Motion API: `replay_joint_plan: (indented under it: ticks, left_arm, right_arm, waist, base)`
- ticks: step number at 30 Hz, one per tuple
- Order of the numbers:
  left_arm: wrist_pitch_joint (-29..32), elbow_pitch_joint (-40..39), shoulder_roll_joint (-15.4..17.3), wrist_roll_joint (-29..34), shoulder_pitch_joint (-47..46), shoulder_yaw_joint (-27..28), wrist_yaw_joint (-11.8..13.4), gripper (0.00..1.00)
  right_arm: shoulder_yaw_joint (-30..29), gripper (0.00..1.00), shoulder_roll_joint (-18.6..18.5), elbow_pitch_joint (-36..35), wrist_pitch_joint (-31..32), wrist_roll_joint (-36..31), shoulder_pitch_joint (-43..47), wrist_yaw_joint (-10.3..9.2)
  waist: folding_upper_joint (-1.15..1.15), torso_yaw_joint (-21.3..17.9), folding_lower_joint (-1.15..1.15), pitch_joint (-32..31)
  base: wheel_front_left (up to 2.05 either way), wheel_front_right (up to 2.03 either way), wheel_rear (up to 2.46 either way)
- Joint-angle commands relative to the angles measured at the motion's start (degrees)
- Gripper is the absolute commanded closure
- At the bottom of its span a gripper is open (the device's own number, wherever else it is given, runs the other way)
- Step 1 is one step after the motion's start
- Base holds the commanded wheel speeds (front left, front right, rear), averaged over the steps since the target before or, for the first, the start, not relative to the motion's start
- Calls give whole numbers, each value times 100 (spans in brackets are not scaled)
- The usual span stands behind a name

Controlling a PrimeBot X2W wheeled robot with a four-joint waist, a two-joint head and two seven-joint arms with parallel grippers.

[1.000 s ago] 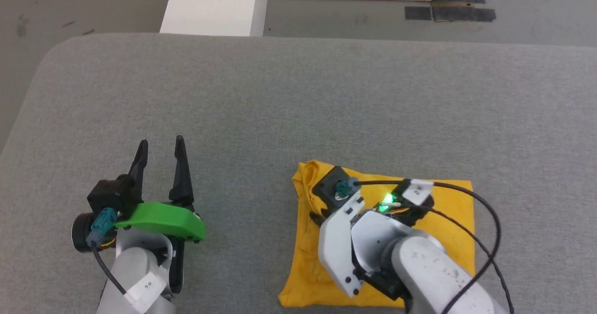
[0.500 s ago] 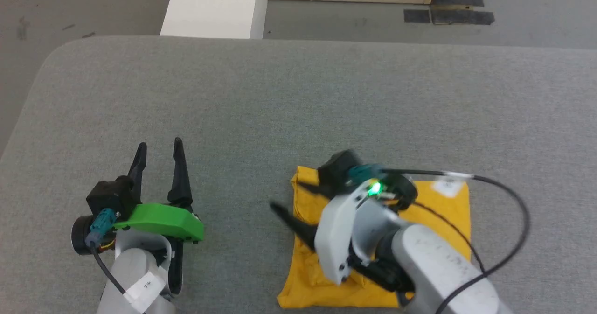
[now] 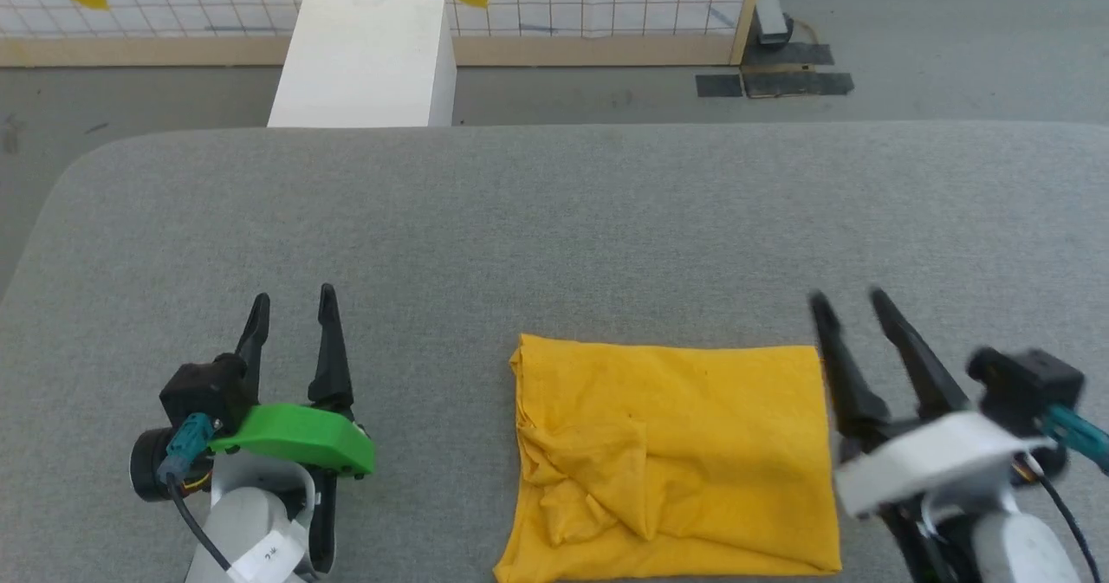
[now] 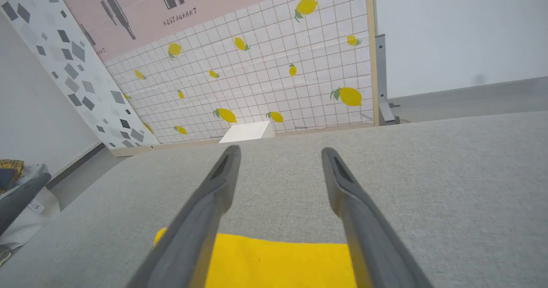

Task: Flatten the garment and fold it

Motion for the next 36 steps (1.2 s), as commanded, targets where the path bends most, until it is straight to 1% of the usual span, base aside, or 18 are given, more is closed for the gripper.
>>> replay_joint_plan:
  ticks: [1,4,6,8,13,20,21,22,23,24,25,26,28,29,31,33,35,36]
  left_arm:
    - [-26,-25,-28,55,62,-9,-21,0]
    - [-26,-43,-30,62,81,-7,-25,0]
    - [-26,-50,-31,70,83,-18,-31,0]
    - [-26,-50,-33,80,76,-35,-36,0]
    - [-26,-71,-35,96,51,-50,-36,0]
    - [-26,-64,-40,67,30,-96,-30,0]
    - [-26,-59,-40,62,25,-100,-26,0]
    - [-26,-51,-40,55,17,-106,-25,0]
    - [-26,-44,-41,47,7,-108,-23,0]
    - [-26,-40,-41,41,0,-107,-22,0]
    - [-26,-37,-41,35,-7,-104,-19,0]
    - [-26,-36,-42,24,-12,-83,-7,0]
    - [-26,-42,-42,17,-9,-62,3,0]
    - [-26,-68,-43,7,9,-26,22,0]
    - [-26,-98,-43,-1,14,-8,36,0]
    - [-26,-144,-43,-9,18,22,46,0]
    - [-26,-181,-43,-8,22,62,50,0]
    - [-26,-195,-43,-6,16,75,45,0]
  right_arm:
    - [-186,0,-1,84,-13,74,150,-9]
    - [-576,0,-1,401,157,278,403,-9]
    - [-688,0,-1,688,409,388,481,-9]
    - [-724,0,-1,975,658,674,490,-9]
    - [-630,0,-1,1636,1221,1118,339,-9]
    - [-237,0,-1,2230,1945,1269,57,-9]
    - [-200,5,-1,2256,2032,1259,43,-9]
    - [-167,40,-1,2276,2135,1248,29,-9]
    - [-146,62,-1,2279,2224,1230,21,-9]
    - [-136,87,-1,2265,2278,1206,15,-9]
    - [-142,100,-1,2232,2322,1139,7,-9]
    - [-235,100,-1,2054,2390,786,-50,-9]
    - [-273,100,-1,1821,2466,357,-146,-9]
    - [-147,100,-1,1226,2750,-625,-367,-9]
    - [56,100,-12,790,3010,-1355,-558,-9]
    - [363,100,-196,448,3268,-1869,-786,-9]
    - [696,100,-530,215,3443,-2166,-1048,-9]
    - [801,100,-670,159,3518,-2204,-1151,-9]
  waist:
    - [0,-36,0,-40]
    - [0,-57,0,-44]
    - [0,-53,0,-41]
    - [0,-37,0,-33]
    - [0,13,0,24]
    - [0,103,0,106]
    - [0,112,0,112]
    - [0,126,0,119]
    - [0,135,0,122]
    - [0,140,0,126]
    - [0,141,0,129]
    - [0,122,0,135]
    - [0,86,0,139]
    - [0,0,0,156]
    - [0,-86,0,183]
    - [0,-213,0,230]
    - [0,-374,0,291]
    - [0,-438,0,315]
  base:
    - [0,0,0]
    - [0,0,0]
    - [0,0,0]
    - [0,0,0]
    - [0,0,0]
    - [0,0,0]
    - [0,0,0]
    - [0,0,0]
    - [0,0,0]
    - [0,0,0]
    - [0,0,0]
    - [0,0,0]
    - [0,0,0]
    - [0,0,0]
    - [0,0,0]
    - [0,0,0]
    - [0,0,0]
    - [0,0,0]
